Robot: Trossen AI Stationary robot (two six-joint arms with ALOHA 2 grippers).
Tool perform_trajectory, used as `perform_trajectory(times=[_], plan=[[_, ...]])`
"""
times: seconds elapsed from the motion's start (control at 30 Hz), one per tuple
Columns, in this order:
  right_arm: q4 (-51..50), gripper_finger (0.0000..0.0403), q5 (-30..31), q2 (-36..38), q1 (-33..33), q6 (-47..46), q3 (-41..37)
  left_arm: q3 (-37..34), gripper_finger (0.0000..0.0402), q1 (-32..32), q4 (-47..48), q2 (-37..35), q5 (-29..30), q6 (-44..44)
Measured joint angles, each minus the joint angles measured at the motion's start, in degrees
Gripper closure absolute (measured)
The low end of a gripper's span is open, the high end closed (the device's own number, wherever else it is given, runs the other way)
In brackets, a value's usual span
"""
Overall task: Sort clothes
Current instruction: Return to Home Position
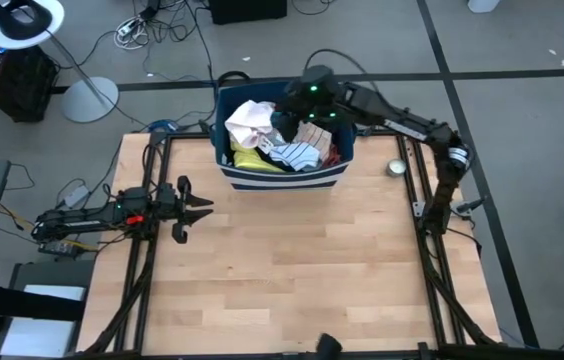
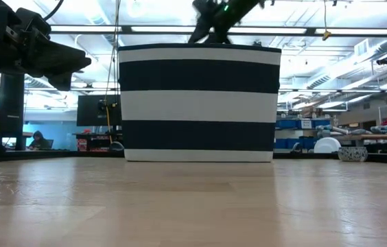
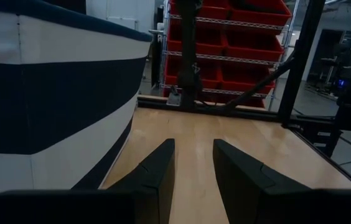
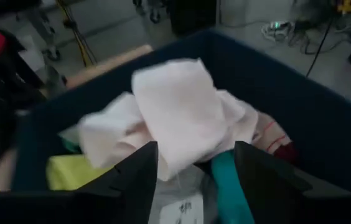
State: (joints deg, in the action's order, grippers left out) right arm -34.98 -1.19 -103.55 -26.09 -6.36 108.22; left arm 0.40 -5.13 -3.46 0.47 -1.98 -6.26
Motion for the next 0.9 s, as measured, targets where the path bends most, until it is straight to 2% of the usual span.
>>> perform_trajectory(times=[0.2,0.3,0.6,0.9], plan=[[-12.5,0.0192,-0.4,7.1,1.6,-3.1,0.0,0.0,0.0286,0.0,0.0,0.0,0.0,0.0],[-19.4,0.0193,-0.7,9.4,3.6,-1.6,0.0,0.0,0.0286,0.0,0.0,0.0,0.0,0.0],[-33.2,0.0194,-0.8,12.0,11.6,-0.6,0.0,0.0,0.0286,0.0,0.0,0.0,0.0,0.0],[-36.6,0.0194,-0.2,11.8,20.1,-4.4,-5.3,0.0,0.0286,0.0,0.0,0.0,0.0,0.0]])
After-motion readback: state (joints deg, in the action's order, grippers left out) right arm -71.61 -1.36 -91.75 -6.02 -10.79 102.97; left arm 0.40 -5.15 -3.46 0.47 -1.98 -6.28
